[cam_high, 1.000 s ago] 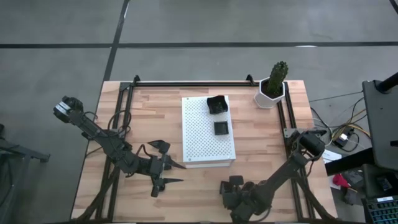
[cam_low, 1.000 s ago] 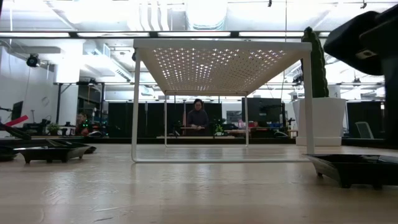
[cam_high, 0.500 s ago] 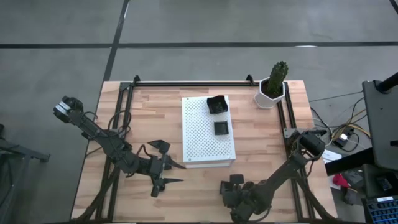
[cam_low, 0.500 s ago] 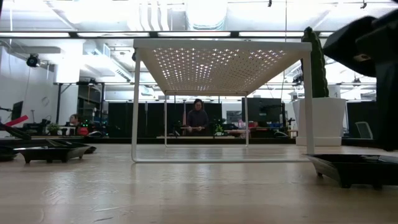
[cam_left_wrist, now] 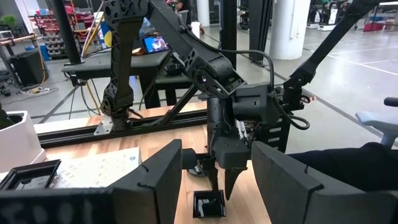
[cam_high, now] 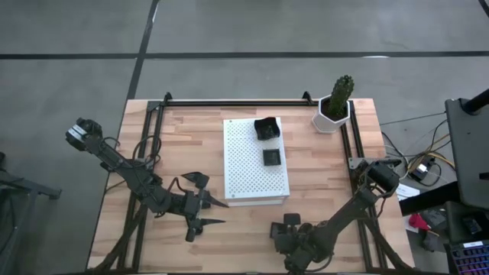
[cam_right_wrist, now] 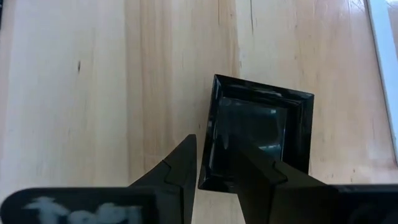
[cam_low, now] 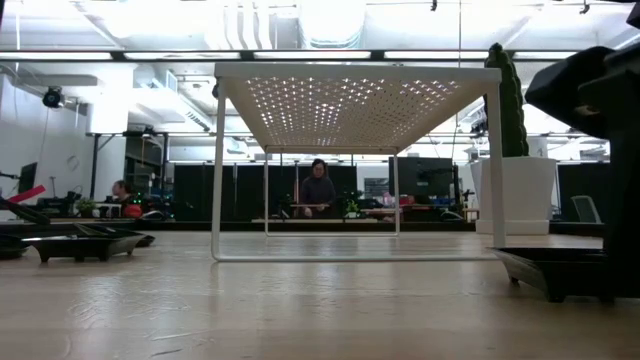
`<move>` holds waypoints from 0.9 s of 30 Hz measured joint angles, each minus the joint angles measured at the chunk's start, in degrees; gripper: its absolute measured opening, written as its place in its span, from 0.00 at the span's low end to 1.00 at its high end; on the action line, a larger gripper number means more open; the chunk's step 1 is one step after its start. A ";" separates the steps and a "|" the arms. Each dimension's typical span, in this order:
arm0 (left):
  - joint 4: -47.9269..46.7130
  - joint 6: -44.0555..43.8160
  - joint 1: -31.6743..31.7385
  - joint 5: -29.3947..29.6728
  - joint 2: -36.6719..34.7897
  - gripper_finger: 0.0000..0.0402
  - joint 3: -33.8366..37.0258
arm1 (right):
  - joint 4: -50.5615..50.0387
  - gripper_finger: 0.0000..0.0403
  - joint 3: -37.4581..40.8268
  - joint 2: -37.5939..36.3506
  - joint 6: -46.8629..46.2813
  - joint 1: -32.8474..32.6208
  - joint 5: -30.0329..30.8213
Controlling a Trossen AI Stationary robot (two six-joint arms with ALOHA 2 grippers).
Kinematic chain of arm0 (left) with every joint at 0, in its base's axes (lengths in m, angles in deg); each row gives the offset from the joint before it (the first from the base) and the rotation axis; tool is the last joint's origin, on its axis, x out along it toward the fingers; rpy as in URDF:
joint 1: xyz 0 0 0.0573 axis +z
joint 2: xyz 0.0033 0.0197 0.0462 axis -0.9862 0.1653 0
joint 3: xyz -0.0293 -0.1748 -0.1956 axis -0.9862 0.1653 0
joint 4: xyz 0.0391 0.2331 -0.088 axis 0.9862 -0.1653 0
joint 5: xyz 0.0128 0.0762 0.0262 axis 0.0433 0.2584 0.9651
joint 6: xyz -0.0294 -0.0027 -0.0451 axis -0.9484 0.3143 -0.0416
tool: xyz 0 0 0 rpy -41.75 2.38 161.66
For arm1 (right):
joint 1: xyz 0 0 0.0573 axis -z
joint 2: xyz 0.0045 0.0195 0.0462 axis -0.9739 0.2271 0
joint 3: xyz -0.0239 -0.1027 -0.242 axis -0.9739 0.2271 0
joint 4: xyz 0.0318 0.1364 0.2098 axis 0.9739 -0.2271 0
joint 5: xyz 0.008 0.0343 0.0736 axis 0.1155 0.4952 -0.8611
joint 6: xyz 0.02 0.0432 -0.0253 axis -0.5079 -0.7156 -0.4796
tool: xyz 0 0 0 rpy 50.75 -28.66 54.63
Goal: Pick & Place Mini shaped plates
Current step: Stack the black square plate on top of the black square plate on the shelf
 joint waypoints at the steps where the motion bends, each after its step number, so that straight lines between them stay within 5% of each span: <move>1: 0.00 -0.02 0.00 0.00 0.00 0.47 0.00 | 0.16 0.23 0.06 0.00 0.00 -0.02 0.00; 27: 0.04 -0.46 0.00 -0.02 0.00 0.47 0.00 | 0.97 0.17 0.99 0.00 -0.28 0.04 0.03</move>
